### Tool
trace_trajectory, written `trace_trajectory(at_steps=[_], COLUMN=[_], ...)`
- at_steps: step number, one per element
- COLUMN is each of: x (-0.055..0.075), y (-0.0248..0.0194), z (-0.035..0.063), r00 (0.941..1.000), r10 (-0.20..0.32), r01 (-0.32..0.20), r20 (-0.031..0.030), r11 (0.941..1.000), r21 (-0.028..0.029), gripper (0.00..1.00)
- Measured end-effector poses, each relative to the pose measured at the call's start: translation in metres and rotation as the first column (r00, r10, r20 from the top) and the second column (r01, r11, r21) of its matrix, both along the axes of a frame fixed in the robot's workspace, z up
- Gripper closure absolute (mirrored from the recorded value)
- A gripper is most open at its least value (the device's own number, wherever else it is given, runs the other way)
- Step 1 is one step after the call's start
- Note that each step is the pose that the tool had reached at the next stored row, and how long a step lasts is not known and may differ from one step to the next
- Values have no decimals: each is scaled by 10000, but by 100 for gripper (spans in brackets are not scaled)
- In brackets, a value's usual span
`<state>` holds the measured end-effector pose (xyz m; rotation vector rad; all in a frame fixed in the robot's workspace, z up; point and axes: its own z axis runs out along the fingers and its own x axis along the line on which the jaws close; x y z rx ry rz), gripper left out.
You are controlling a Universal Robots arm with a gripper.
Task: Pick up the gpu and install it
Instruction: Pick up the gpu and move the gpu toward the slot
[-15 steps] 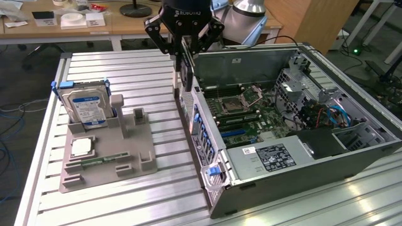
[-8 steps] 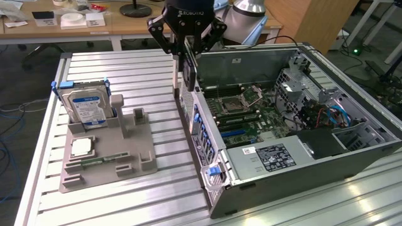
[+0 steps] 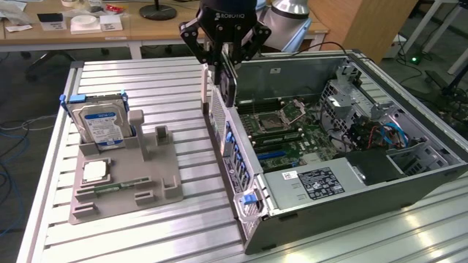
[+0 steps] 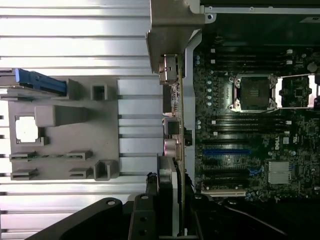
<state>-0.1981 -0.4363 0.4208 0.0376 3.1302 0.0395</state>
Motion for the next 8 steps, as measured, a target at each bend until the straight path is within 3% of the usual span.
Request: trace_trajectory(at_steps=[8], x=[177], y=[0], z=[-9], r00=[10000], r10=[0], r01=[0], r20=[0], r11=[10000], r21=[14], gripper=[72])
